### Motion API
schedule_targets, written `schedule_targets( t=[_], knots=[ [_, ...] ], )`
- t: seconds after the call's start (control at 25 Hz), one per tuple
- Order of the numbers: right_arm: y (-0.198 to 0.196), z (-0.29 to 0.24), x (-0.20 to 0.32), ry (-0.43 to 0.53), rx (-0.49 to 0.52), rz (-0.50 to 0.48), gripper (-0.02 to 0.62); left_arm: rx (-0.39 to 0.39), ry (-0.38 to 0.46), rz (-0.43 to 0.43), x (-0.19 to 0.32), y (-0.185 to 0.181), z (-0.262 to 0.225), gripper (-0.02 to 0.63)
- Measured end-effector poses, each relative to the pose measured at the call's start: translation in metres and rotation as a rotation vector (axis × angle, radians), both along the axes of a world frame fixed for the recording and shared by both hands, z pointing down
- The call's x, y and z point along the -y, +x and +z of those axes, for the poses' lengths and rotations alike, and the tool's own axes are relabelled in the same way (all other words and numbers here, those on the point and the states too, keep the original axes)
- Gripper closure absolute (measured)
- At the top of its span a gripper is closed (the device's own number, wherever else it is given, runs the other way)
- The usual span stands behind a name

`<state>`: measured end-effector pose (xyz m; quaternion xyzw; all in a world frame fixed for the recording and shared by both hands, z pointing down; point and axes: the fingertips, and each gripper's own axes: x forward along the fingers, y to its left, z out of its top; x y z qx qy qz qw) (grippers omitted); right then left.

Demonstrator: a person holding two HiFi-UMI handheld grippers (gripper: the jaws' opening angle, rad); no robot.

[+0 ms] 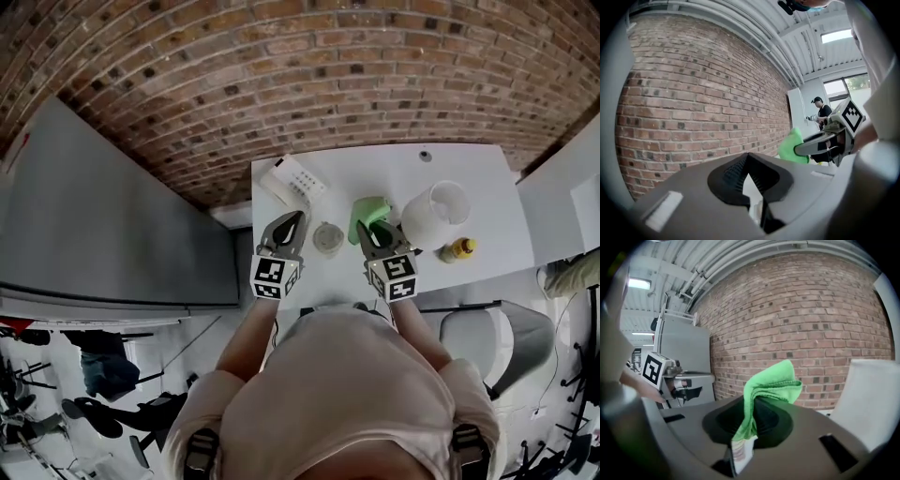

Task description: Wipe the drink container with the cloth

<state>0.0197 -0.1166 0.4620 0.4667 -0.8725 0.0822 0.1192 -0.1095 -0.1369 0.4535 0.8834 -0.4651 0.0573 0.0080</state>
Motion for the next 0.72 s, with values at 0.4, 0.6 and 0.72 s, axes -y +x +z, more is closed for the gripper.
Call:
schedule_targets(
  t=[0.4, 0.6, 0.72],
  knots=[
    [-0.010, -0.085, 0.001, 0.184, 0.048, -0.009, 0.552, -0.141, 0.066, -0.137, -0.024, -0.047, -0.059, 0.595],
    [-0.017, -0.093, 0.001, 0.208, 0.042, -0.008, 0.552, -0.173, 0.092, -0.168, -0.023, -0.057, -0.067, 0.595],
    [-0.022, -0.097, -0.001, 0.209, 0.059, -0.009, 0.552, -0.186, 0.087, -0.191, -0.020, -0.062, -0.066, 0.595]
  ],
)
